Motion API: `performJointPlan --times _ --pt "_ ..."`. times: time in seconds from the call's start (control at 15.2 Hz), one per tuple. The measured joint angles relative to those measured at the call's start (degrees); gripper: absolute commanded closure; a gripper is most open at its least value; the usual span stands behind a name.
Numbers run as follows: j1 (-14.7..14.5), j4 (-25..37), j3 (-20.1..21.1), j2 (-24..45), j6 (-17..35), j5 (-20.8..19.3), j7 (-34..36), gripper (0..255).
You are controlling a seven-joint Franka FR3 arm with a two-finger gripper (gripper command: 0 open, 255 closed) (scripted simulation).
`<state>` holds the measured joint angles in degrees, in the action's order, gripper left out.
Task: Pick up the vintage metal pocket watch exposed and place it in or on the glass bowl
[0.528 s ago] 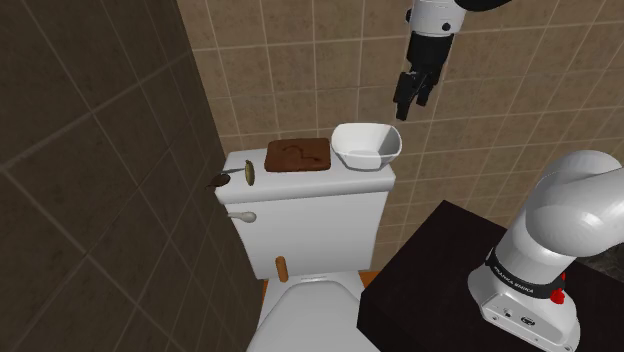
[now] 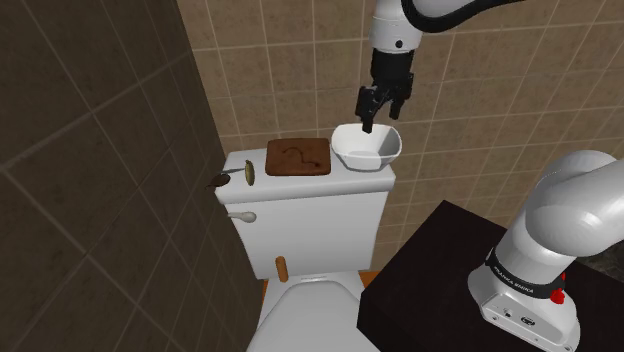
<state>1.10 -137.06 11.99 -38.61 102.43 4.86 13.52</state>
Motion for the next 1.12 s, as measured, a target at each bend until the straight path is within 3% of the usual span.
performJointPlan --times 0.33,0.59,0.86,1.12 --pt "1.1 5.2 6.4 9.2 3.6 1.4 11.1 0" --pt "2.5 11.1 11.0 18.3 6.2 0.3 20.0 0" --pt "3.2 18.0 15.3 27.2 7.2 -2.2 30.0 0" --pt "3.2 26.9 18.1 38.3 7.7 -7.2 39.9 0"
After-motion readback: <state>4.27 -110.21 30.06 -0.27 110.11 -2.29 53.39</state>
